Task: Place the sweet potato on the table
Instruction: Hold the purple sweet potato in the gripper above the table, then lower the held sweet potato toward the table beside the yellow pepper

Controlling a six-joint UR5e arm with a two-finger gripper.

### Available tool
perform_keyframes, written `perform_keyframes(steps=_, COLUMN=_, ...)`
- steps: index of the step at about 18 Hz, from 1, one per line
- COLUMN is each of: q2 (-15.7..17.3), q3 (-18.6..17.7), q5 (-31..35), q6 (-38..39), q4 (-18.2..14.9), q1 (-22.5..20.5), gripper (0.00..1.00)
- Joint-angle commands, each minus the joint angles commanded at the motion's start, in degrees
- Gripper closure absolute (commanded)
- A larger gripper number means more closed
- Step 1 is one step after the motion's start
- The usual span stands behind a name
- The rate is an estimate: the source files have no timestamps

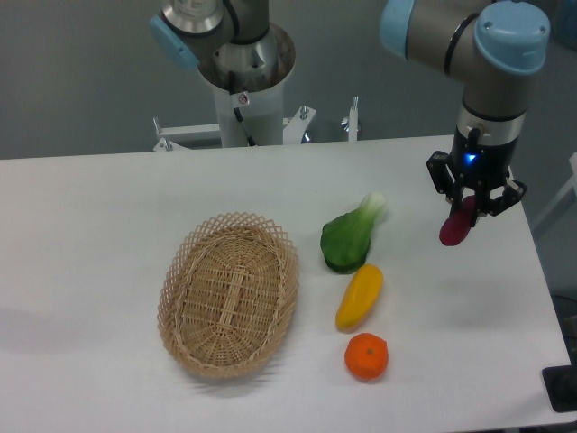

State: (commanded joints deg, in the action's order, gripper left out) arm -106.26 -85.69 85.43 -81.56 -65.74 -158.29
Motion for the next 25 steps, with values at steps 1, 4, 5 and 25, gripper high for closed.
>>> perform_keyframes(steps=1, q2=0.0, q3=-0.1, q5=0.1, q6=0.0, q4=0.1, q1=0.0, gripper=0.67)
perform_keyframes(steps=4, q2=-0.2, q3=0.1, q5=0.0, q6=0.0, q4=0.2, q1=0.0, gripper=0.67)
perform_keyframes(steps=5, q2=-0.3, q3=0.2, q5=-0.1, q6=0.0, q4=0.2, q1=0.0, gripper=0.67)
perform_keyframes(steps=25, q2=-6.9, q3=-6.5, q5=0.4, q6=1.1, q4=19.3, q1=0.4, gripper=0.67)
